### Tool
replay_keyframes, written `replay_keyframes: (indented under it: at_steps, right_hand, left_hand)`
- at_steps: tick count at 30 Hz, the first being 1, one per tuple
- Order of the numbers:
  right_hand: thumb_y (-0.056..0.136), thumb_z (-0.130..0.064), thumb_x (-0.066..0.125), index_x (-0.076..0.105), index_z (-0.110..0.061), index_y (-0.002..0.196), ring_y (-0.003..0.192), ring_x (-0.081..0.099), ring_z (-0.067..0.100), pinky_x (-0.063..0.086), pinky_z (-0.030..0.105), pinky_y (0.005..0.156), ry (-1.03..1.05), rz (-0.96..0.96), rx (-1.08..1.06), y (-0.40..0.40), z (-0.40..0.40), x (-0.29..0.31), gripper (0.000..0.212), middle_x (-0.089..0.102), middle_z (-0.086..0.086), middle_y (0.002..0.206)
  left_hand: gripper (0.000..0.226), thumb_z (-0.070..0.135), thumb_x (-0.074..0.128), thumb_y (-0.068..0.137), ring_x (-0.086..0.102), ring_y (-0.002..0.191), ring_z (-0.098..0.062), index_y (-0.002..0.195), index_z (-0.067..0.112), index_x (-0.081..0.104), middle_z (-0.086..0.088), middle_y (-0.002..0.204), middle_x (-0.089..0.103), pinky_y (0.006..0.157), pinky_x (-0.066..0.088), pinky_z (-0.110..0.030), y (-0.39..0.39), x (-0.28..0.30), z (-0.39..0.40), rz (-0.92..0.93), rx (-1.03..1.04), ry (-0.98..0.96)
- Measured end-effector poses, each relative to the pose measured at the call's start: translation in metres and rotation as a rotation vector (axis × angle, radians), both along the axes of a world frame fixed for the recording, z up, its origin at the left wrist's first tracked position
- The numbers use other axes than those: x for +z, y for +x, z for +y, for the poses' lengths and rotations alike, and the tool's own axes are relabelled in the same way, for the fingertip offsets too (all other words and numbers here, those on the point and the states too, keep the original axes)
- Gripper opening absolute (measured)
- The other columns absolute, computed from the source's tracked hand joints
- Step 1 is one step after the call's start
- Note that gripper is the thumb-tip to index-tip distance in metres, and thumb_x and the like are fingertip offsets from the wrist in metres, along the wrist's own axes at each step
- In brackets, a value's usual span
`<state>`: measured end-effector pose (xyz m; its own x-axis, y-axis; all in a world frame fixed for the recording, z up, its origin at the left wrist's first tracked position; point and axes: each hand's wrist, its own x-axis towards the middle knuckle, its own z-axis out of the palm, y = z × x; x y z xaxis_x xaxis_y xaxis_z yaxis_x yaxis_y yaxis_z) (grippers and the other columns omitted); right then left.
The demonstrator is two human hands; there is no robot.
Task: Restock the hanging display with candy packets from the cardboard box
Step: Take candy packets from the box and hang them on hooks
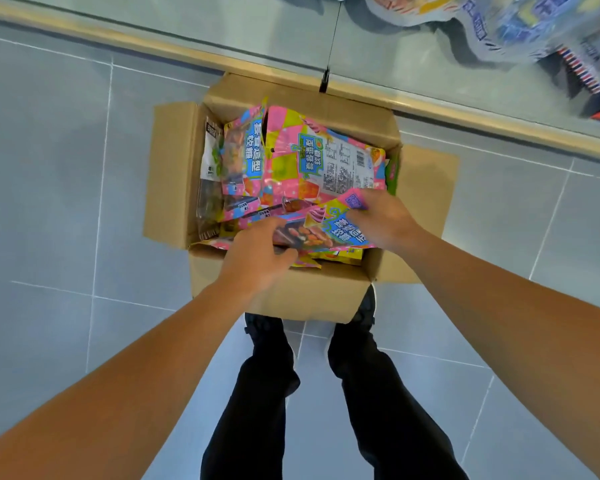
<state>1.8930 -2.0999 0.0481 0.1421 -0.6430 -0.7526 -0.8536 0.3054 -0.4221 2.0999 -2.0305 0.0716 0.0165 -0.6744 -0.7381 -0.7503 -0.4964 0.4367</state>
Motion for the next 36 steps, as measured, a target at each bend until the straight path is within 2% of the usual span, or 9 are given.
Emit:
replay_keyframes:
  at_steps: [2, 7, 9, 12, 15, 19, 27, 32, 36]
  right_hand:
    - [0.095, -0.015, 0.056, 0.065, -0.008, 0.113, 0.090, 0.055, 0.022, 0.035, 0.021, 0.057, -0.023, -0.039, 0.102, 0.005, -0.010, 0.029, 0.021, 0.060, 0.005, 0.096]
    - [0.094, -0.012, 0.056, 0.065, -0.002, 0.107, 0.107, 0.057, 0.028, 0.029, 0.024, 0.070, -0.097, -0.086, 0.369, 0.014, -0.036, 0.113, 0.018, 0.066, 0.013, 0.110]
    - [0.094, -0.013, 0.057, 0.064, -0.002, 0.106, 0.105, 0.056, 0.027, 0.028, 0.025, 0.071, -0.096, -0.093, 0.479, 0.018, -0.043, 0.154, 0.018, 0.066, 0.012, 0.109]
    - [0.092, -0.014, 0.058, 0.064, -0.004, 0.105, 0.101, 0.057, 0.027, 0.037, 0.031, 0.077, -0.133, -0.111, 0.554, 0.026, -0.050, 0.223, 0.017, 0.066, 0.011, 0.106]
    - [0.093, -0.019, 0.057, 0.061, -0.007, 0.098, 0.101, 0.057, 0.035, 0.034, 0.035, 0.073, -0.249, -0.052, 0.548, 0.030, -0.055, 0.284, 0.014, 0.065, 0.017, 0.106]
    - [0.084, -0.028, 0.068, 0.062, -0.017, 0.113, 0.112, 0.056, 0.032, 0.045, 0.038, 0.092, -0.553, -0.015, 0.169, 0.020, -0.044, 0.358, 0.032, 0.063, 0.010, 0.119]
    - [0.083, -0.030, 0.076, 0.039, -0.007, 0.145, 0.130, 0.045, 0.025, 0.032, 0.024, 0.100, -0.620, -0.105, -0.237, 0.005, 0.026, 0.468, 0.076, 0.047, 0.013, 0.142]
    - [0.077, -0.021, 0.082, 0.045, -0.024, 0.127, 0.097, 0.064, 0.013, 0.051, 0.030, 0.087, -0.464, -0.382, -0.431, 0.013, 0.066, 0.526, 0.062, 0.064, -0.007, 0.108]
    - [0.079, -0.003, 0.079, 0.054, -0.008, 0.118, 0.071, 0.068, 0.016, 0.058, 0.032, 0.067, -0.370, -0.648, -0.629, 0.005, 0.089, 0.557, 0.046, 0.071, 0.009, 0.096]
  left_hand:
    - [0.062, 0.028, 0.071, 0.080, 0.064, 0.106, -0.023, 0.138, 0.020, 0.050, -0.004, 0.120, 0.067, 0.084, 0.049, -0.032, -0.003, 0.015, -0.004, 0.015, 0.003, -0.034]
    - [0.079, 0.023, 0.082, 0.072, 0.051, 0.121, -0.009, 0.142, 0.019, 0.043, 0.002, 0.135, 0.054, 0.101, 0.040, -0.026, -0.015, 0.073, -0.026, 0.234, -0.001, -0.150]
    - [0.071, 0.022, 0.085, 0.070, 0.056, 0.105, 0.004, 0.133, 0.022, 0.052, 0.009, 0.118, 0.063, 0.093, 0.045, -0.017, -0.019, 0.103, -0.036, 0.295, 0.014, -0.164]
    - [0.031, 0.003, 0.076, 0.075, 0.053, 0.053, 0.013, 0.085, 0.027, 0.060, 0.020, 0.054, 0.060, 0.052, 0.037, -0.006, -0.024, 0.160, -0.047, 0.365, 0.067, -0.136]
    - [0.021, -0.002, 0.073, 0.073, 0.058, 0.061, 0.011, 0.084, 0.015, 0.069, 0.021, 0.061, 0.067, 0.062, 0.049, -0.021, -0.023, 0.206, -0.049, 0.494, 0.148, -0.171]
    - [0.032, -0.014, 0.065, 0.082, 0.061, 0.066, 0.016, 0.108, 0.004, 0.066, 0.006, 0.093, 0.070, 0.066, 0.045, -0.005, -0.012, 0.290, -0.046, 0.576, 0.265, -0.222]
    - [0.029, -0.001, 0.069, 0.083, 0.070, 0.097, -0.011, 0.108, 0.014, 0.070, 0.007, 0.101, 0.075, 0.090, 0.054, -0.028, 0.014, 0.427, -0.034, 0.742, 0.482, -0.260]
    - [0.029, 0.006, 0.071, 0.080, 0.064, 0.114, -0.028, 0.108, 0.010, 0.071, -0.011, 0.118, 0.069, 0.105, 0.045, -0.046, 0.008, 0.495, -0.027, 0.895, 0.593, -0.290]
    - [0.014, 0.013, 0.070, 0.085, 0.063, 0.113, -0.032, 0.098, 0.013, 0.073, -0.012, 0.113, 0.071, 0.106, 0.043, -0.054, -0.009, 0.525, -0.026, 0.953, 0.593, -0.264]
